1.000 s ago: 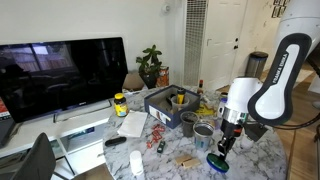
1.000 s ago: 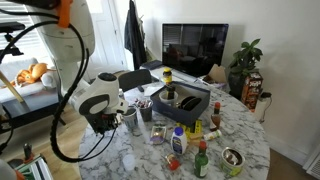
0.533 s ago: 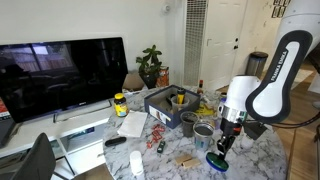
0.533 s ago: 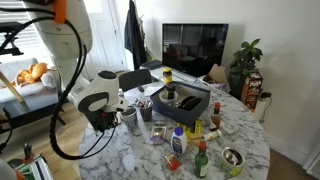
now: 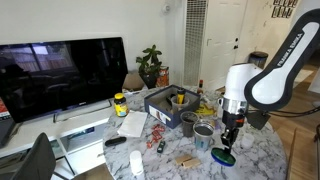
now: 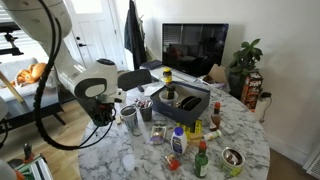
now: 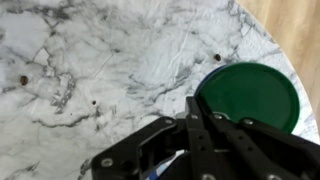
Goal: Put the green lid on top of the blue lid then stack them up together
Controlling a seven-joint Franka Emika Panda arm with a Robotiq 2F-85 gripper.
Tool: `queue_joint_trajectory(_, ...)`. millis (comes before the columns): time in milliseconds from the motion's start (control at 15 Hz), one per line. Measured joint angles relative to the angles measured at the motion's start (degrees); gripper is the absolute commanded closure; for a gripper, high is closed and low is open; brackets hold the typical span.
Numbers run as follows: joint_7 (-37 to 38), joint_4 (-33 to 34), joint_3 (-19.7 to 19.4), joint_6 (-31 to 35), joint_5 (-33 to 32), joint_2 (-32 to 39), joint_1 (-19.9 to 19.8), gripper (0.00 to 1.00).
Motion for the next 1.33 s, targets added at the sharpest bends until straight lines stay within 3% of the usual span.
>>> queue_joint_trajectory(200, -1.0, 0.4, 6.3, -3.3, 3.2, -5.5, -5.5, 0.99)
queue_joint_trajectory(333, -1.9, 1.5, 8.5, -5.6, 5.1, -9.0, -8.0, 0.99)
queue_joint_trajectory(733, -6.2, 7.2, 8.0, -12.0, 9.1, -16.5, -10.3, 0.97)
queue_joint_trajectory(1067, -7.0, 8.2, 7.5, -12.8, 10.0, -18.9, -10.3, 0.99)
queue_joint_trajectory(1133, -6.5, 8.2, 5.1, -12.8, 8.8, -18.8, -8.2, 0.99)
queue_joint_trajectory(1333, -3.5, 9.0, -8.0, -12.7, 4.4, -18.6, 3.2, 0.99)
